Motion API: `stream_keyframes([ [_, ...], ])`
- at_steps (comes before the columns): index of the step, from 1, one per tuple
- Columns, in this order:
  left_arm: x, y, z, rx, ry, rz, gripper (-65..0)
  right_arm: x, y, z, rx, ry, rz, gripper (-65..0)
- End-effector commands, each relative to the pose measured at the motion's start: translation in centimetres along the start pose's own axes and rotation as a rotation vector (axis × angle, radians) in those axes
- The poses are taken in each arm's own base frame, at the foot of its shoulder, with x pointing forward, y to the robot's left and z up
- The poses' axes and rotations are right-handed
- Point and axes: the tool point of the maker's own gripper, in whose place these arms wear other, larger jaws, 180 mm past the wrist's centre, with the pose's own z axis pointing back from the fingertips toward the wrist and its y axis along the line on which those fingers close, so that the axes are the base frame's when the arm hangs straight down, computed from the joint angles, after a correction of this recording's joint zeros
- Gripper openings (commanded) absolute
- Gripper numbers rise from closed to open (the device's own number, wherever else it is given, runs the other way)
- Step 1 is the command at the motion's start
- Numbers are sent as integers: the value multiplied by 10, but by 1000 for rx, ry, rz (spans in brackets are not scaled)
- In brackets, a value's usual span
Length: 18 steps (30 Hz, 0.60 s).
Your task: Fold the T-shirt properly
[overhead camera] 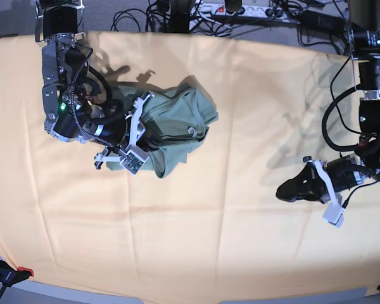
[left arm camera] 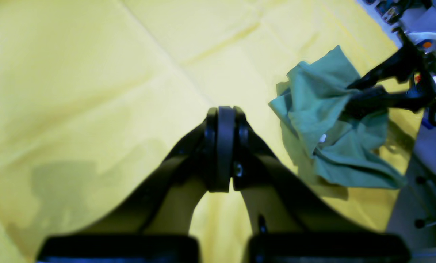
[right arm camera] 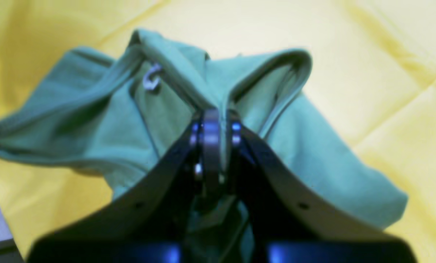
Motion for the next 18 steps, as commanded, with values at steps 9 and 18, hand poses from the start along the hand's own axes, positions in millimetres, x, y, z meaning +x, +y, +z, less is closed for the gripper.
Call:
stream_keyframes([
  [9,23,-2,6,-8,-60,-35,-650,57,11,-1,33,-255,-14,-650],
  [18,22,-5,2,-19,-67,-30,-650,58,26,-54,92,-187,36,-495],
])
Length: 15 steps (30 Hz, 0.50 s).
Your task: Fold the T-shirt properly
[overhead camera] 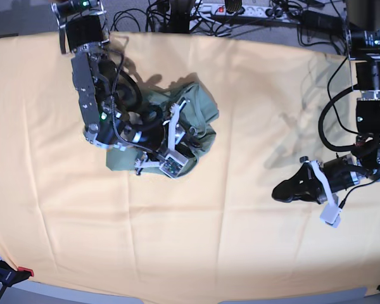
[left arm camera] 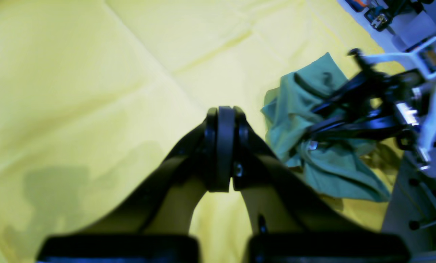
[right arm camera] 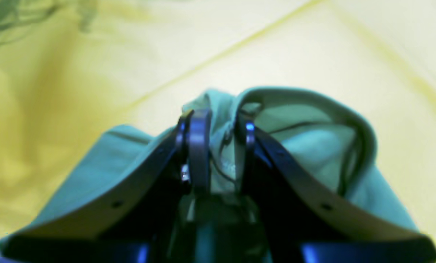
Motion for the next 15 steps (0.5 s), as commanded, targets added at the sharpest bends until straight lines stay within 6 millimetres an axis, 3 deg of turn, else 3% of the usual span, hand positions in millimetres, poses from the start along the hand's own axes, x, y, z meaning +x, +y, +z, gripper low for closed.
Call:
stream_keyframes([
  [1,22,-1,7,-1,-53,-39,-650,30,-5,2,1,-84,40,-477],
  [5,22,-1,7,-1,-54,-39,-650,60,-22,4,-35,-127,77,-363],
  [9,22,-1,7,-1,-52,-39,-650,91,-23,9,5,-213,73,-356],
  [15,20,2,7,14,-38,-48,-650,94,-34,10,-40,-175,144,-346],
])
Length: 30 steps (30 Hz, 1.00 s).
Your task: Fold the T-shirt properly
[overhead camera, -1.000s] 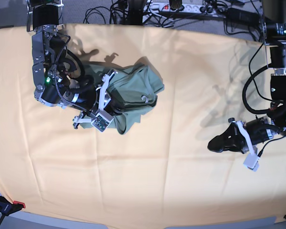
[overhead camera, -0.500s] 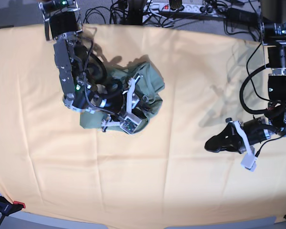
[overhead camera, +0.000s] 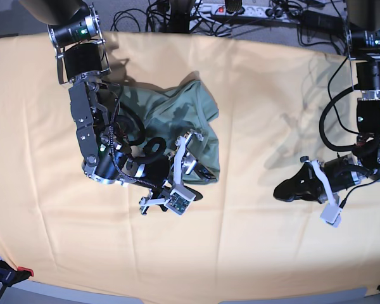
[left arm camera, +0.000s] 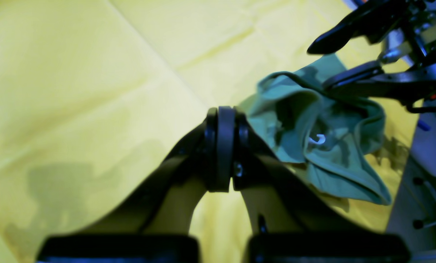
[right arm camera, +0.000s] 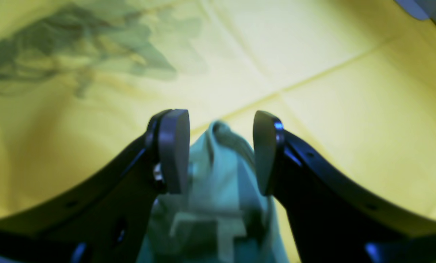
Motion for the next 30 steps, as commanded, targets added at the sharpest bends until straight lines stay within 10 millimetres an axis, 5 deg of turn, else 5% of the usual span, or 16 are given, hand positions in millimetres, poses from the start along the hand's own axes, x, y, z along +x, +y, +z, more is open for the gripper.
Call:
stream_keyframes([
  [1,23,-1,7,-4,-57,-38,-650,24,-11,3,-30,-57,31,-348],
  [3,20,-1,6,0,-43,-39,-650,21,-21,5,-74,-22,41,-380],
  [6,15,-1,6,0,-14,-41,-650,7,-41,11,-148,82,68,-634],
  [7,13,-1,6,0,-1,-41,-650,3,-47,14,-168,108,67,-650],
  [12,-5,-6,-6,-9,89,-71,-650,-1,-73,35,-229,93,73,-650],
  [23,-7,-122,-44,-292,156,-340,-650,-62,-106,84,-317,271,76,-650],
  [30,-48,-171,-83,-423,255,-387,-650,-81,-122,101,-320,302,67,-650],
])
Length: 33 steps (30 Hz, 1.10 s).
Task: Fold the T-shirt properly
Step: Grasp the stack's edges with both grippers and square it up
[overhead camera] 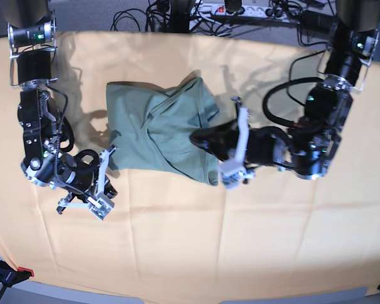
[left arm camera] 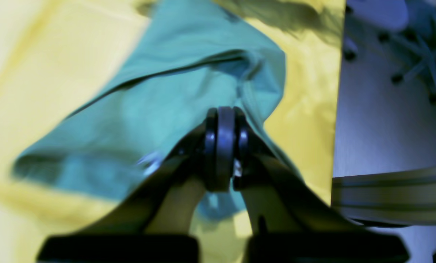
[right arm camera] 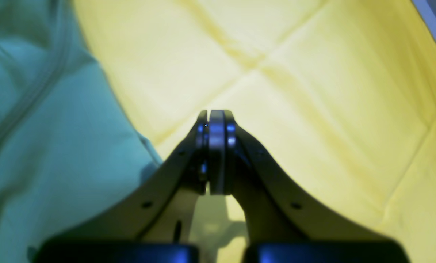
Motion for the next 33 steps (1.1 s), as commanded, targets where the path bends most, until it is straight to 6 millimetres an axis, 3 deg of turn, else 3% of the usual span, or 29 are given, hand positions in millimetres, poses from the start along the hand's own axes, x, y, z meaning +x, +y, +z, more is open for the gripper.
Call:
stream_keyframes([
  [1,9,3,-2,20,-9,-50,-650,14,-8,5,-2,-46,11,-650],
  [4,-2,6,-25,57,43,-113,-650,7,-6,2,19,-30,5,-650],
  [10,-30,-22,-54,-33,169,-157,-650,-5,-8,-2,24,-2,-17,-650],
  [14,-57,-21,-48,-33,299,-156,-650,-12,-11,-1,24,16,-16,-650],
  [21,-79,-7,-22,11,352,-135,-650,-12,-8,-2,41,7,-35,-650],
  [27,-78,-15,-14,-14,363,-135,-650,-11,-1,-2,75,-6,-66,-650],
  [33,-32,-61,-20,-181,176,-120,-650,-19,8,-10,112,3,-119,-650],
])
